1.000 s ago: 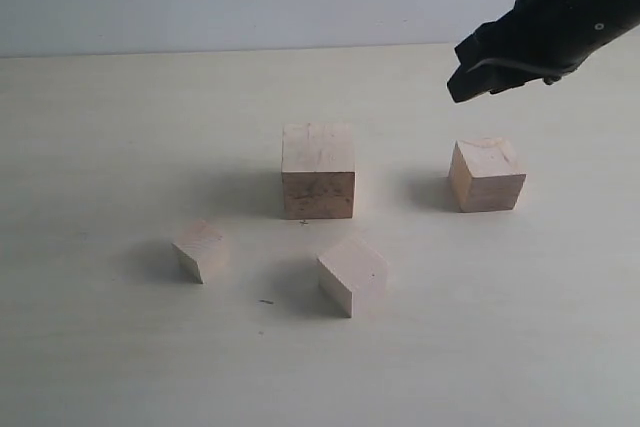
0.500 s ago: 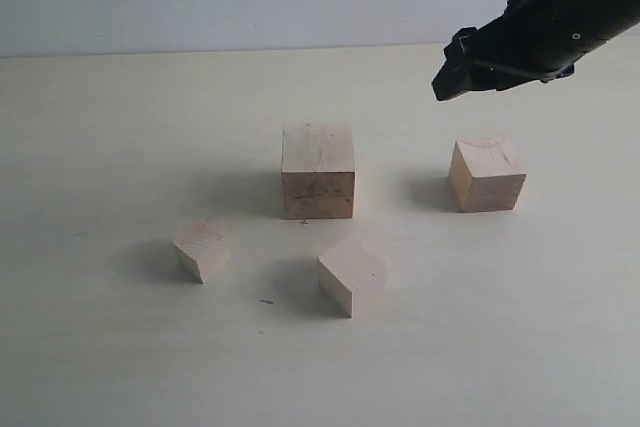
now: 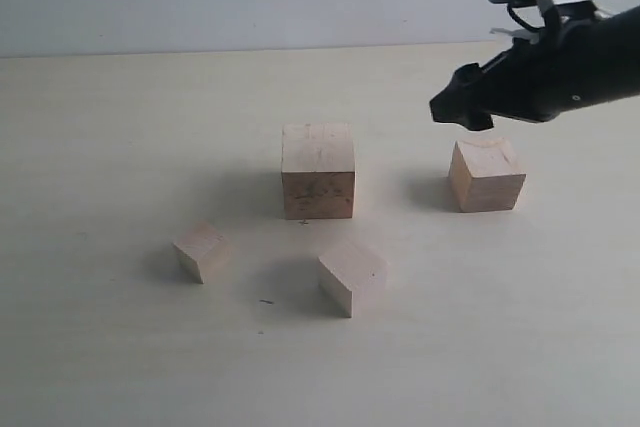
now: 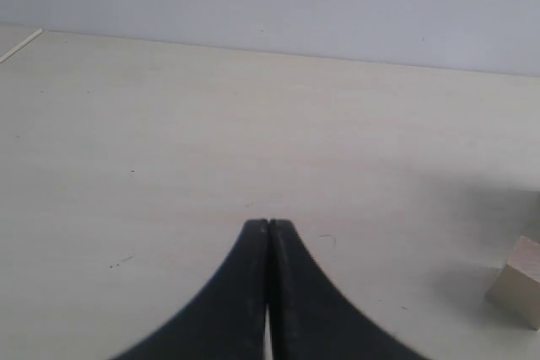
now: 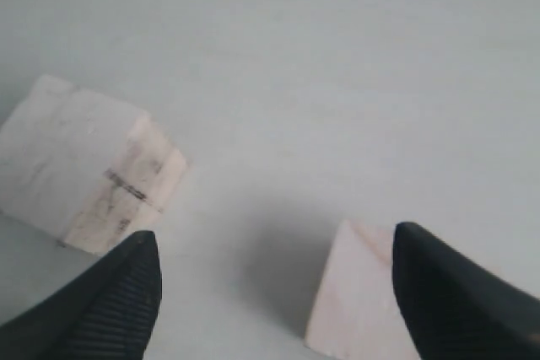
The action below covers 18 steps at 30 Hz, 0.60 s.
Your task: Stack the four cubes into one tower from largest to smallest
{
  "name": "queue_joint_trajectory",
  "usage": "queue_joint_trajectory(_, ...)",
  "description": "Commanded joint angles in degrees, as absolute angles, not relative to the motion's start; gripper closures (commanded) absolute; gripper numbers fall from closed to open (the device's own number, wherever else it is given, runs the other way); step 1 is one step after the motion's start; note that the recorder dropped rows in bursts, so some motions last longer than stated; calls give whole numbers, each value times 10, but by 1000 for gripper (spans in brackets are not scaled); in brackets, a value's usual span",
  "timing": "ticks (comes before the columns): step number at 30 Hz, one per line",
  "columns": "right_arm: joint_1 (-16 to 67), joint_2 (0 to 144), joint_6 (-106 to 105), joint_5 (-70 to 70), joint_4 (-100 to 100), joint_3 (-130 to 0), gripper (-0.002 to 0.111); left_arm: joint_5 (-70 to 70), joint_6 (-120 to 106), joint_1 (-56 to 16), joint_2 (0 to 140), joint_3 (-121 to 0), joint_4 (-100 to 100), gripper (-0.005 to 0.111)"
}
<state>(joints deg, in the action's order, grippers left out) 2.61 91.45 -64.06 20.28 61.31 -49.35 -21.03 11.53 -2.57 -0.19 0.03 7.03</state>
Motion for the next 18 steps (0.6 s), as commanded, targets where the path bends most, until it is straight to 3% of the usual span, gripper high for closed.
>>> queue_joint_trajectory(1, 26, 847, -832, 141, 805, -409, 36, -205, 120, -30, 0, 0, 71, 107)
queue_joint_trajectory(5, 26, 818, -1049, 148, 999, -348, 36, -205, 120, -30, 0, 0, 71, 107)
queue_joint_trajectory(18, 26, 893, -1004, 185, 999, -368, 36, -205, 120, -29, 0, 0, 71, 107)
